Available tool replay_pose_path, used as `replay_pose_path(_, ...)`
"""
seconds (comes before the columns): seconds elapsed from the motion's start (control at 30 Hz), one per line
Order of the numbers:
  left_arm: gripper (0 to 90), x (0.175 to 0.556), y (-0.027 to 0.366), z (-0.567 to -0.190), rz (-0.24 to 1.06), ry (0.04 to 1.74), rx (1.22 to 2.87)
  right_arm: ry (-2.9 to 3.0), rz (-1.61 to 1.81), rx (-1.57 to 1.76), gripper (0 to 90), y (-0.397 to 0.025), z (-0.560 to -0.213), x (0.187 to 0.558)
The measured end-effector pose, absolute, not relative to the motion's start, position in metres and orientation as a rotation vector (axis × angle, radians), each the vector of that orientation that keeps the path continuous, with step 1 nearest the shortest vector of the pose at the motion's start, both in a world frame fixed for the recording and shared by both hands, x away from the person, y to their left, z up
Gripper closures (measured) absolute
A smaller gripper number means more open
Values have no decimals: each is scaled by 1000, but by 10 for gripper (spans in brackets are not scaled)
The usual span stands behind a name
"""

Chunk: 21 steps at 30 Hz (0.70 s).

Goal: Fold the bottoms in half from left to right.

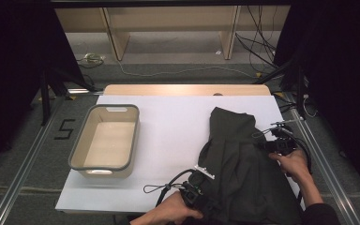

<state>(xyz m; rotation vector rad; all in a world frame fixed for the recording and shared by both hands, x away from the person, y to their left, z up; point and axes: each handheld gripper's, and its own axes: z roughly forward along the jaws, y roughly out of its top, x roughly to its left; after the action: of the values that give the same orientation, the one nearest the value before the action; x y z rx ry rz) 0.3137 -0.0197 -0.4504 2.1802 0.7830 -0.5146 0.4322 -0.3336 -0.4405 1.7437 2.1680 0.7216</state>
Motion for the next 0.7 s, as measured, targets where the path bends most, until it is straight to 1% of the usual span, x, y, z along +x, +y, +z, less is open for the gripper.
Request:
replay_pose_path(0.07, 583, 320, -15, -440, -493, 789, 2144, 2168, 724, 1740, 630, -334, -440, 432)
replay_pose_path(0.17, 493, 332, -5, -426, -447, 813, 2092, 2165, 741, 1746, 509, -335, -438, 431)
replay_pose_path(0.23, 446, 341, 2, -418, -399, 845, 2058, 2156, 770, 1747, 449, -336, -435, 429)
replay_pose_path(0.27, 419, 346, 5, -415, -367, 864, 2050, 2142, 790, 1745, 433, -337, -432, 428)
replay_pose_path(0.33, 392, 356, 11, -412, -301, 903, 2048, 2125, 828, 1739, 398, -338, -427, 424)
replay_pose_path(0.47, 324, 373, 17, -417, -214, 997, 2045, 2105, 836, 1740, 352, -342, -423, 417)
replay_pose_path(0.57, 279, 384, 20, -427, -206, 1081, 2037, 2101, 842, 1731, 318, -344, -422, 411)
replay_pose_path(0.7, 230, 392, 17, -443, -254, 1153, 2049, 2105, 856, 1728, 280, -345, -424, 403)
